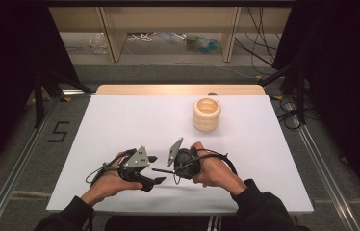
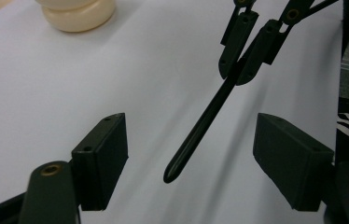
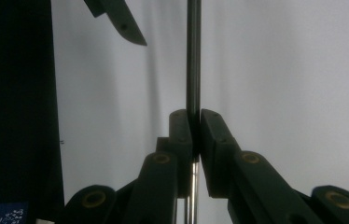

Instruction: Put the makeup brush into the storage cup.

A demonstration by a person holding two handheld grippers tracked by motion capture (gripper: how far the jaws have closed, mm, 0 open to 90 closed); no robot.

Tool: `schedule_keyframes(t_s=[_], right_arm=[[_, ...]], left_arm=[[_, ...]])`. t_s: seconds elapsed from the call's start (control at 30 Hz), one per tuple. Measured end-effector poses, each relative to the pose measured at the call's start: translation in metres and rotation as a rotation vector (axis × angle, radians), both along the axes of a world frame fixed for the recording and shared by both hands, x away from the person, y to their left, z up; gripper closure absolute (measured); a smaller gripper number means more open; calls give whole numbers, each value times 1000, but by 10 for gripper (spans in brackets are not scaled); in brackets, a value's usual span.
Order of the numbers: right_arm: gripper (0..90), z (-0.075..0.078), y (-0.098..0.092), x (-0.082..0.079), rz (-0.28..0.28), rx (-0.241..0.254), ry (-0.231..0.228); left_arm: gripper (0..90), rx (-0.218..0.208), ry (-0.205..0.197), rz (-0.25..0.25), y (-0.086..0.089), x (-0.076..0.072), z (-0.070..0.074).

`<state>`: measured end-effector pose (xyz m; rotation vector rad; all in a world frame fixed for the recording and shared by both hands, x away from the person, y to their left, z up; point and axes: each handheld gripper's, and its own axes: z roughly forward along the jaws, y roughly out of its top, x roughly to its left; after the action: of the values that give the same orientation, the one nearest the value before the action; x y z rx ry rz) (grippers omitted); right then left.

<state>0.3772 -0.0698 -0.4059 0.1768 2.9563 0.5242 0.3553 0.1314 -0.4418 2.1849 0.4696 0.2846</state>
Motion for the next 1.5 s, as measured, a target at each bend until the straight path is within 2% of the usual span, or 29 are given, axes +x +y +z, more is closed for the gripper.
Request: schedule_keyframes(t_s=[0.1,0.13,0.2,0.23,0.3,0.33,0.37,0.43,0.53,0.6,0.63,0.83,0.87,0.93,1.0,1.03,1.17,1.23,1.27,1.37,1.5], right_arm=[[841,-1,2,-1,17,-10,-9],[842,-2,3,-2,34,-12,-10],[842,-2,4,-4,39,-17,-2],[842,-2,4,-4,39,-17,-2],[842,-2,4,-6,40,-19,-1],[842,-2,4,-6,52,-17,-7],[842,-2,4,-8,41,-16,0],[842,-2,4,-7,65,-11,-8],[842,-3,5,-10,59,-17,3],[842,-4,6,-10,68,-19,3],[842,-3,6,-11,69,-16,6],[842,-3,7,-12,79,-17,-5],[842,-2,7,-12,80,-17,-1],[842,-2,8,-13,77,-20,-8],[842,-2,9,-13,92,-18,-13],[842,-2,10,-13,93,-17,-6],[842,-2,10,-13,97,-18,-13],[842,-2,9,-11,126,-14,-26],[842,-2,9,-12,107,-19,-17],[842,-3,9,-13,101,-18,-15],[842,-2,10,-14,109,-12,-8]], left_arm=[[280,35,3,-33,-2,-1,0],[303,66,1,-62,-4,0,0],[313,59,8,-60,-5,-1,-1],[313,80,6,-76,-6,0,-1],[344,78,12,-86,-8,-1,-2],[349,87,10,-93,-8,-1,-2],[358,94,9,-94,-8,-1,-2],[374,92,13,-100,-8,0,-2],[402,89,20,-108,-9,0,-4],[422,113,18,-130,-10,0,-4],[422,104,24,-128,-11,-1,-5],[471,115,15,-148,-10,-2,-4],[472,100,18,-142,-11,-3,-5],[496,123,11,-162,-10,-3,-4],[514,121,10,-168,-10,-3,-5],[523,106,15,-163,-10,-4,-5],[556,117,19,-183,-10,-4,-5],[568,120,18,-186,-10,-4,-5],[580,119,18,-187,-10,-4,-5],[599,117,15,-190,-10,-4,-5],[625,124,9,-198,-9,-4,-5]])
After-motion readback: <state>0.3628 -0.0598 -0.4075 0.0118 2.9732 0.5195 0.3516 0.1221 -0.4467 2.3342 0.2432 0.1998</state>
